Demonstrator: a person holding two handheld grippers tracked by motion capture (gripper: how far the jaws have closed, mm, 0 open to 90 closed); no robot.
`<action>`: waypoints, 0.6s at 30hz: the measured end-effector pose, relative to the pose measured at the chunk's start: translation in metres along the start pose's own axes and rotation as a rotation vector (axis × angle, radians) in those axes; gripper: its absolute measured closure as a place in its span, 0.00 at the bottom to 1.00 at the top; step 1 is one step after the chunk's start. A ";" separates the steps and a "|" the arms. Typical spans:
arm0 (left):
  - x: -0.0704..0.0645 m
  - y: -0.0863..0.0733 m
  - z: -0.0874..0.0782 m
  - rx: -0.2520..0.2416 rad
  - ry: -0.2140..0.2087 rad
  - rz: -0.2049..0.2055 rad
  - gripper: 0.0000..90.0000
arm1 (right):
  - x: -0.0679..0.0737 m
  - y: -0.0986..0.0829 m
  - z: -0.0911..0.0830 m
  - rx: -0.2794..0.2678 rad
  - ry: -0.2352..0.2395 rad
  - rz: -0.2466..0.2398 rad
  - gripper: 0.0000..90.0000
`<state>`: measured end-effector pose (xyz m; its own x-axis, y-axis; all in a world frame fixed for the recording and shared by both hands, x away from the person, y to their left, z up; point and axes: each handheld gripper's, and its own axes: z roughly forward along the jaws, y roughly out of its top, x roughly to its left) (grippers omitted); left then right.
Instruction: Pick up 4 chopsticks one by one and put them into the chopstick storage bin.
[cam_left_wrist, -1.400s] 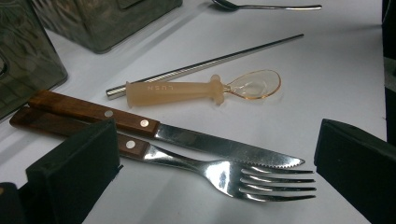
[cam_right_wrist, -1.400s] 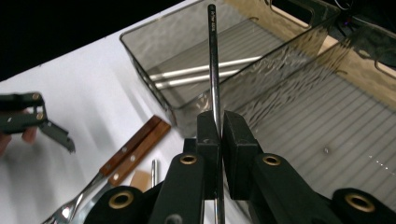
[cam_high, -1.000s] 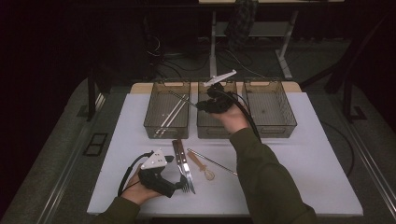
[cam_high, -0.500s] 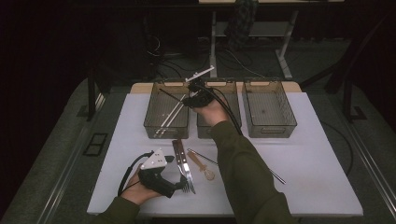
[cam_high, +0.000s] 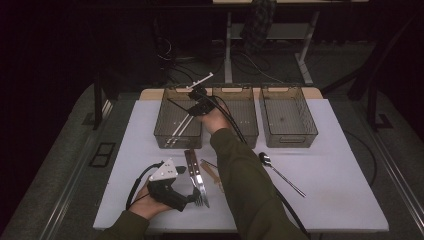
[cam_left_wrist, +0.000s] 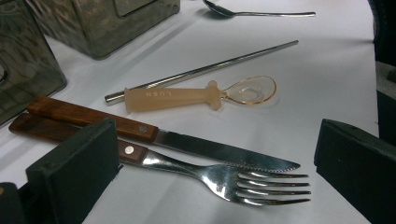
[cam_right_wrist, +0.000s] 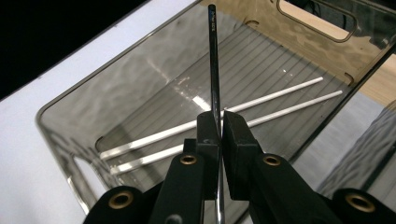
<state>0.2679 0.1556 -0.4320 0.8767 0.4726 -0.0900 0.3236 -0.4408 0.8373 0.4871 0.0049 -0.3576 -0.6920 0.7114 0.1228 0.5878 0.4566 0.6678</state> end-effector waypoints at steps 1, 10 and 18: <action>0.000 0.000 0.000 0.000 -0.001 0.000 0.00 | 0.001 0.001 0.002 0.004 0.000 -0.002 0.95; -0.001 0.001 0.000 -0.001 -0.002 0.008 0.00 | 0.008 0.005 0.016 0.020 -0.016 0.011 0.94; -0.001 0.001 0.000 -0.002 -0.003 0.012 0.00 | 0.011 0.007 0.022 -0.013 0.002 0.011 0.92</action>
<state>0.2670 0.1548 -0.4307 0.8815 0.4650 -0.0820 0.3128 -0.4449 0.8392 0.4931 0.0277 -0.3682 -0.6863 0.7153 0.1316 0.5900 0.4418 0.6758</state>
